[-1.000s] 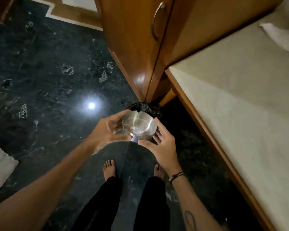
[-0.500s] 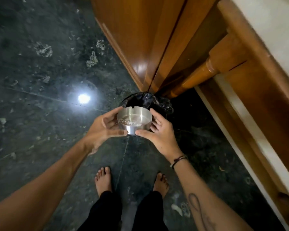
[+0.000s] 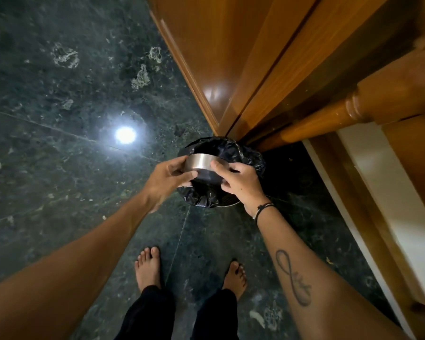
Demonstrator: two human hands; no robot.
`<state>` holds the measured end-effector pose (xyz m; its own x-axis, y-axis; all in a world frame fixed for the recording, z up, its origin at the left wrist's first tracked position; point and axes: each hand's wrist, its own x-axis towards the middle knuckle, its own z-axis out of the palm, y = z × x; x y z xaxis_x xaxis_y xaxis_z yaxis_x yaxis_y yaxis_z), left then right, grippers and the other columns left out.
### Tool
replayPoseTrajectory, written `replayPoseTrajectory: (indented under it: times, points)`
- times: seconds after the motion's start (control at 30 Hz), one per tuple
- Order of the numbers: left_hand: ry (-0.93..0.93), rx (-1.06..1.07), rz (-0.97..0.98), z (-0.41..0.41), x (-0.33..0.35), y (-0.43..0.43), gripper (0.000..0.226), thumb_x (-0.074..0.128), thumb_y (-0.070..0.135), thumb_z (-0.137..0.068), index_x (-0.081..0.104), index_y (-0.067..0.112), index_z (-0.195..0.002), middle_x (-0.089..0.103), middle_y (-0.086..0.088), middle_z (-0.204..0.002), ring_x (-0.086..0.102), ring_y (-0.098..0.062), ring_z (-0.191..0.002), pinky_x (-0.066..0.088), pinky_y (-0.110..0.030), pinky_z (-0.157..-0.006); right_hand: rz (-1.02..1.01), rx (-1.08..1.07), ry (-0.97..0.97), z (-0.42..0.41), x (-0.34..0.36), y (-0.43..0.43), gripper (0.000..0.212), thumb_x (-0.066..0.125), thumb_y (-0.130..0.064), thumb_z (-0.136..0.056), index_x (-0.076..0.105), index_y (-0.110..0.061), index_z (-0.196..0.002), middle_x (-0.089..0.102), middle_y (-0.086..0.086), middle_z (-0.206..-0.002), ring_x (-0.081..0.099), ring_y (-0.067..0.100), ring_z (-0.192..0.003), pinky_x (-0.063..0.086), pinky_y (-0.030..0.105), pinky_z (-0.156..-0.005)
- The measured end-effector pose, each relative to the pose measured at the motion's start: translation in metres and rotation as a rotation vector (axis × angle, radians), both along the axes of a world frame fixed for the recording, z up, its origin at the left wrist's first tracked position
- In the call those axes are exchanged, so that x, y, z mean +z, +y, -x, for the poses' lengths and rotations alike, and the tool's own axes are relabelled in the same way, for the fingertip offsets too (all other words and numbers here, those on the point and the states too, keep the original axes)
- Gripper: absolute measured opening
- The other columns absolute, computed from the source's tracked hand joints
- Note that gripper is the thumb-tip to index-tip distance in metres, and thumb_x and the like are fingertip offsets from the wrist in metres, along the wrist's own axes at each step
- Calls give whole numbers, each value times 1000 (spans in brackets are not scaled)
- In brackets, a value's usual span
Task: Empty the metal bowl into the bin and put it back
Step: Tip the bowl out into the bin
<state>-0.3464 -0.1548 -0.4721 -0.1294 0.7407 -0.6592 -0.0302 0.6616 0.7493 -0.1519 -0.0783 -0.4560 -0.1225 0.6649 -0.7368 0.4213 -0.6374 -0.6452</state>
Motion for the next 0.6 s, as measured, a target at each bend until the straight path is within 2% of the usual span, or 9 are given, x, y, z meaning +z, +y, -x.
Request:
replayPoseTrajectory:
  times: [0.07,0.13,0.2,0.3,0.33,0.43,0.53,0.57,0.6]
  points:
    - [51,12,-7,-4,-1,5,39,75,2,-102,73,15,-138,84,-6,-116,79,-1,-87,67,-25,-84,67,-36,-31,2,-1,7,67,85,-54,-88,73,10,-103,71,13,-90,76,29,-92,68,49,-88]
    - [68,22,-15,-7,0,10,30,75,12,-104,75,9,-133,81,-16,-125,79,-4,-92,63,-36,-97,108,-45,-66,3,-7,13,64,78,-63,-90,72,1,-93,75,14,-100,81,35,-98,71,43,-80]
    - [88,32,-12,-10,-1,16,19,75,22,-105,80,14,-122,81,-20,-127,77,-22,-106,59,-44,-106,116,-47,-105,5,-10,19,56,71,-69,-92,69,-13,-90,77,17,-105,82,36,-89,71,45,-77]
    - [40,107,-7,-16,-12,25,4,76,24,-106,79,26,-104,81,-27,-122,72,-25,-104,58,-46,-103,107,-36,-154,4,-15,23,56,65,-69,-96,70,-14,-101,76,15,-101,82,36,-82,71,45,-76]
    - [8,150,9,-18,-16,29,6,76,25,-106,78,25,-100,80,-26,-116,70,-27,-103,57,-48,-102,90,-22,-170,4,-15,23,56,64,-68,-98,70,-12,-105,77,16,-100,82,36,-82,71,47,-76]
    - [-97,300,100,-25,-20,42,16,73,26,-106,69,20,-92,72,-8,-100,65,-30,-105,54,-48,-97,38,17,-203,1,-19,20,56,64,-58,-103,72,-3,-104,76,16,-86,78,34,-73,70,49,-72]
    - [-156,425,167,-32,-24,56,28,78,40,-83,68,17,-94,70,-9,-106,62,-32,-108,53,-59,-108,1,65,-212,1,-22,12,55,64,-55,-103,74,-1,-106,80,20,-91,72,31,-68,63,42,-59]
    - [-173,457,181,-34,-28,58,35,75,44,-75,69,16,-93,70,-11,-108,63,-33,-107,51,-62,-113,-59,114,-265,1,-22,7,54,64,-58,-101,74,-6,-110,81,21,-101,76,35,-78,63,45,-65]
    - [-181,482,187,-35,-30,61,37,70,46,-72,70,15,-93,70,-13,-109,63,-33,-105,52,-63,-113,-169,198,-374,0,-21,1,55,64,-60,-99,72,-11,-122,80,20,-116,76,40,-97,62,50,-77]
